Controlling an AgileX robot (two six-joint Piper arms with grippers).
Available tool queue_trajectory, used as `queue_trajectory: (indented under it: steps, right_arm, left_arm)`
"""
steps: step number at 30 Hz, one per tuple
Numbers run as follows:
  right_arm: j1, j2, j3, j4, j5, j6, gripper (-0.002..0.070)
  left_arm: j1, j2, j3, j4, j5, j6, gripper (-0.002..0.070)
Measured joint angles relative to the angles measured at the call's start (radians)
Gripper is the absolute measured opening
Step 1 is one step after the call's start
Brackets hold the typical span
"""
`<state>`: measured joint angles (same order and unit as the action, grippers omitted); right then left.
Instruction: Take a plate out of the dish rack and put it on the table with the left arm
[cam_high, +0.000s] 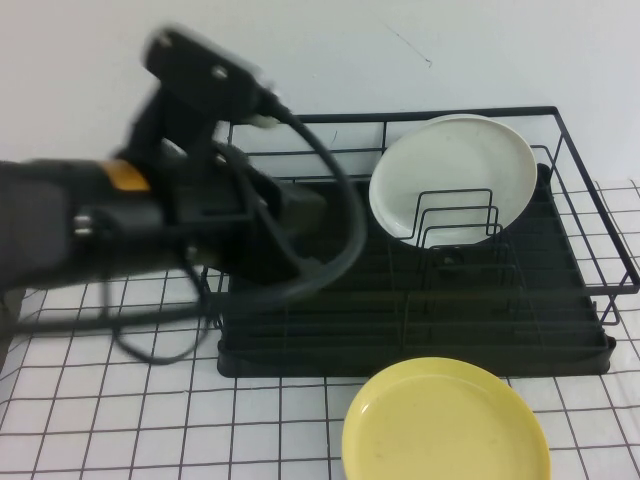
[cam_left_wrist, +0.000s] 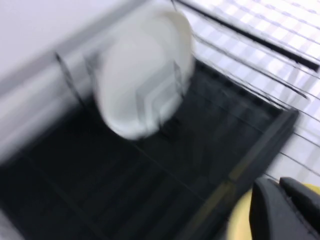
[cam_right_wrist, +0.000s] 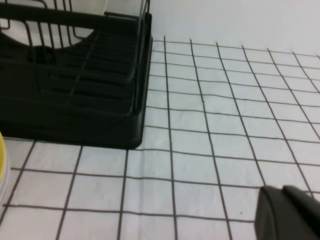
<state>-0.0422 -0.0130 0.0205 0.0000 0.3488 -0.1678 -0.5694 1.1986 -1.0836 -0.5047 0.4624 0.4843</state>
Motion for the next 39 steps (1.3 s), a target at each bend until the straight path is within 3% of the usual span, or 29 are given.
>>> queue_trajectory:
  steps: [8, 25, 29, 39]
  right_arm:
    - [0.0, 0.0, 0.0, 0.0, 0.0, 0.0, -0.0004]
    - [0.0, 0.0, 0.0, 0.0, 0.0, 0.0, -0.0004]
    - [0.0, 0.0, 0.0, 0.0, 0.0, 0.0, -0.0004]
    - [0.0, 0.0, 0.0, 0.0, 0.0, 0.0, -0.0004]
  left_arm:
    - [0.0, -0.188, 0.002, 0.242, -0.071, 0.004, 0.0001]
    - [0.008, -0.172, 0.015, 0.259, -0.117, 0.011, -0.0002]
    - [0.07, -0.229, 0.058, 0.283, -0.135, 0.022, -0.0002]
    - [0.335, -0.59, 0.244, 0.28, -0.172, 0.016, -0.0002]
